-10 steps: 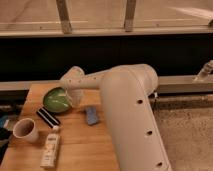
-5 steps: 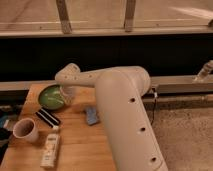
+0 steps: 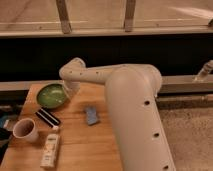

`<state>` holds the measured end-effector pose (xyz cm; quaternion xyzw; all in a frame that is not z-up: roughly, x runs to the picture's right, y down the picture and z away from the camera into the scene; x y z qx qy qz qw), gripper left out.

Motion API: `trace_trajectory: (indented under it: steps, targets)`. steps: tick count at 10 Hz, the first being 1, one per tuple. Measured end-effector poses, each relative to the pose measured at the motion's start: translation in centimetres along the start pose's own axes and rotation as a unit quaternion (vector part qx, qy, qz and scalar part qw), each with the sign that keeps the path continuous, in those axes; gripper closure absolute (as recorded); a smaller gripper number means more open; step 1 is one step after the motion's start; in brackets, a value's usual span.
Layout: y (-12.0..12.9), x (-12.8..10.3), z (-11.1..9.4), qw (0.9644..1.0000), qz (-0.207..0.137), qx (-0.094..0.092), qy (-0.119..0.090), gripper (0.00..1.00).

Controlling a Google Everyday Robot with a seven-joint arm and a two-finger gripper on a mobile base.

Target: Push the ceramic bowl across the table

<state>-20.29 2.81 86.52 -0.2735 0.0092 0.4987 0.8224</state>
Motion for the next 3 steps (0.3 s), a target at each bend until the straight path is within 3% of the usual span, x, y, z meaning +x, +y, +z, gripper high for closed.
trace_trajectory:
  steps: [3]
  targets:
    - [-4.7, 1.4, -7.2, 0.9973, 0.040, 0.039, -0.047, 0.97]
